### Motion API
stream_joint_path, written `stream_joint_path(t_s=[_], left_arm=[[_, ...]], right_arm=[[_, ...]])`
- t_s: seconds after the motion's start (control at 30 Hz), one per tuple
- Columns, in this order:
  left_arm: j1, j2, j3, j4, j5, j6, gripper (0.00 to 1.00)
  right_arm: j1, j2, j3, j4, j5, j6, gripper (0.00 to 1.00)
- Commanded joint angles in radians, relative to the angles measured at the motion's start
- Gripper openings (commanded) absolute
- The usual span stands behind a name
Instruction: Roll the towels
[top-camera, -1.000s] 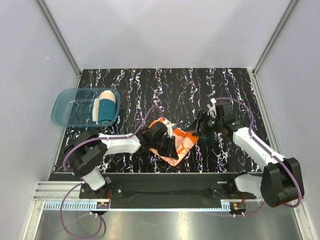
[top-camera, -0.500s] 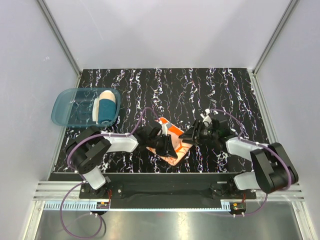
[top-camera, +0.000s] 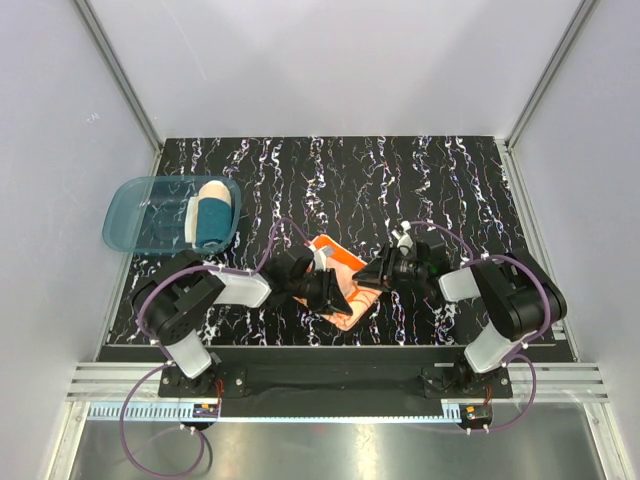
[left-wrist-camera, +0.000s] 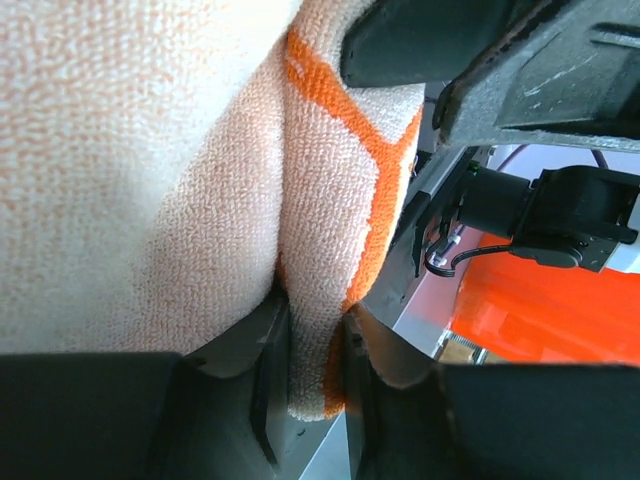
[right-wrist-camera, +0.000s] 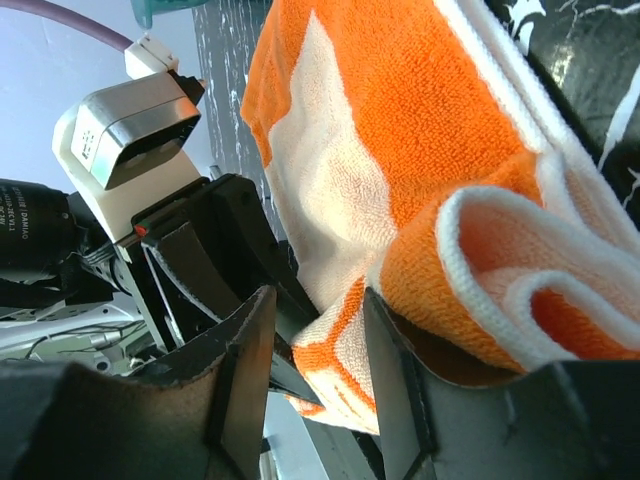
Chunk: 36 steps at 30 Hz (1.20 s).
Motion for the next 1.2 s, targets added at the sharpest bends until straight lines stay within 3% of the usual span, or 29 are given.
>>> stream_joint_path(t_s=[0.0, 0.17, 0.23, 0.27, 0.33, 0.37, 0.5, 0.6, 0.7, 0.83, 1.17], left_arm=[[0.006, -0.012, -0.025, -0.104, -0.09, 0.048, 0.34], [-0.031, -0.145, 0.054, -0.417, -0.32, 0.219, 0.59], [-0.043, -0.174, 0.1, -0.536, -0.403, 0.278, 0.63], [-0.048, -0.196, 0.116, -0.571, -0.424, 0.293, 0.7], [-0.062, -0.213, 0.163, -0.66, -0.484, 0.335, 0.72], [-0.069, -0.234, 0.179, -0.689, -0.507, 0.348, 0.77], [-0.154, -0.296, 0.294, -0.818, -0.663, 0.442, 0.79], [-0.252, -0.313, 0.387, -0.858, -0.858, 0.549, 0.8], [-0.33, -0.294, 0.452, -0.851, -0.923, 0.655, 0.8], [-0.407, -0.256, 0.479, -0.797, -0.909, 0.753, 0.8], [-0.419, -0.034, 0.525, -0.748, -0.888, 0.786, 0.79]], right_arm=[[0.007, 0.067, 0.01, 0.025, 0.046, -0.036, 0.48], [0.013, 0.08, 0.035, -0.031, 0.05, -0.072, 0.47], [0.016, 0.077, 0.044, -0.077, 0.058, -0.098, 0.47], [0.019, 0.075, 0.056, -0.093, 0.061, -0.106, 0.46], [0.02, 0.075, 0.07, -0.137, 0.07, -0.131, 0.46], [0.023, 0.075, 0.082, -0.155, 0.073, -0.14, 0.46], [0.04, 0.078, 0.104, -0.212, 0.084, -0.175, 0.46], [0.049, 0.093, 0.113, -0.221, 0.086, -0.18, 0.46], [0.057, 0.101, 0.122, -0.228, 0.087, -0.183, 0.45], [0.065, 0.104, 0.131, -0.238, 0.09, -0.184, 0.45], [0.073, 0.121, 0.144, -0.266, 0.086, -0.198, 0.45]])
